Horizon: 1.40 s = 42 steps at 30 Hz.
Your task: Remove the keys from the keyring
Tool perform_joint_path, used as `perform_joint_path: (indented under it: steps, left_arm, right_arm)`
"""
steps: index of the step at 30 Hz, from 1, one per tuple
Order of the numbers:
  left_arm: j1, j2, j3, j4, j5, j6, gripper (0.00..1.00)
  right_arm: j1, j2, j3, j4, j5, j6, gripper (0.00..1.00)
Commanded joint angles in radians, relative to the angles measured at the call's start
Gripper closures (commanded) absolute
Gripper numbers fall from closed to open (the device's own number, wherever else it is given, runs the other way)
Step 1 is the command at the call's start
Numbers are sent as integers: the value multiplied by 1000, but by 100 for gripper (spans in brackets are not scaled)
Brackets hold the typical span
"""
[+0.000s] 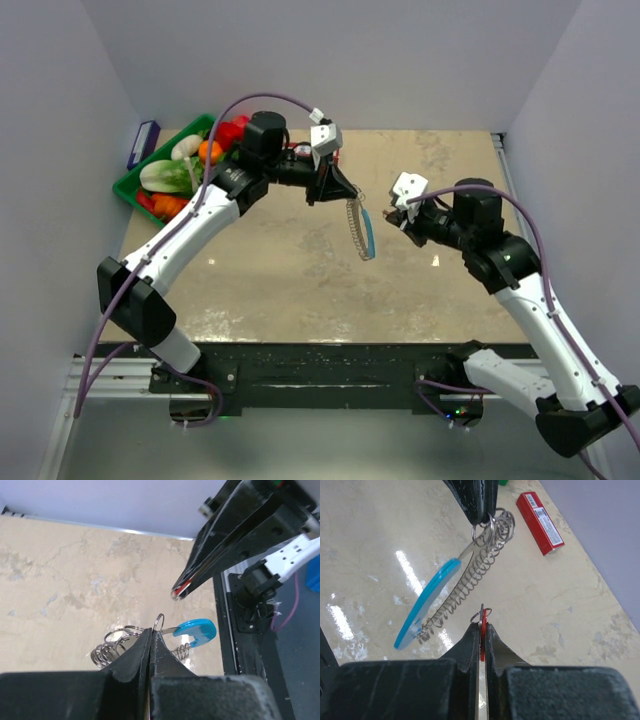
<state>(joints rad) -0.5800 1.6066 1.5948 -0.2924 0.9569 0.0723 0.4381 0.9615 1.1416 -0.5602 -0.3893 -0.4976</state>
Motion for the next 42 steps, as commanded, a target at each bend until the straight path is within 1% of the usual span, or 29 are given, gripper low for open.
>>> perform_joint_path:
  steps: [1, 5, 6, 8, 9, 13, 19, 20, 21, 24, 27, 31, 37, 42]
  left_arm:
    - [51, -68, -71, 55, -95, 41, 100]
    - [81, -76, -125, 36, -168, 81, 100]
    - [85, -73, -133, 29, -203, 87, 100]
    - [103, -68, -154, 7, -211, 95, 100]
    - [106, -65, -165, 3, -246, 98, 100]
    - [117, -36, -197, -37, -339, 116, 100]
    - [172, 27, -203, -99, -343, 121, 100]
    - [175, 32, -203, -112, -339, 119, 100]
    - [177, 36, -203, -120, -336, 119, 100]
    - [178, 36, -214, -151, -336, 126, 100]
    - [178, 35, -226, -159, -343, 127, 100]
    - [178, 58, -216, -181, -357, 130, 100]
    - [178, 93, -234, -151, -437, 112, 100]
    - [178, 176, -228, -136, -478, 106, 100]
  right_arm:
    - [-19, -12, -31, 62, 36, 2, 100]
    - [-50, 14, -55, 85, 26, -5, 100]
    - [-80, 40, -57, 85, 14, -10, 100]
    - [-122, 69, -57, 86, -38, -22, 100]
    - [-159, 97, -57, 83, -51, -30, 100]
    - [-211, 180, -48, 54, -86, -90, 100]
    - [-233, 270, -42, -13, -143, -170, 100]
    - [-234, 284, -33, -39, -172, -212, 100]
    - [-233, 298, -25, -103, -183, -235, 100]
    - [-234, 342, -28, -177, -212, -312, 100]
    - [-233, 365, -55, -187, -220, -343, 100]
    - [-234, 405, -75, -170, -218, -349, 100]
    - [-233, 480, -121, -60, -163, -326, 100]
    - [-233, 565, -112, 16, -152, -280, 100]
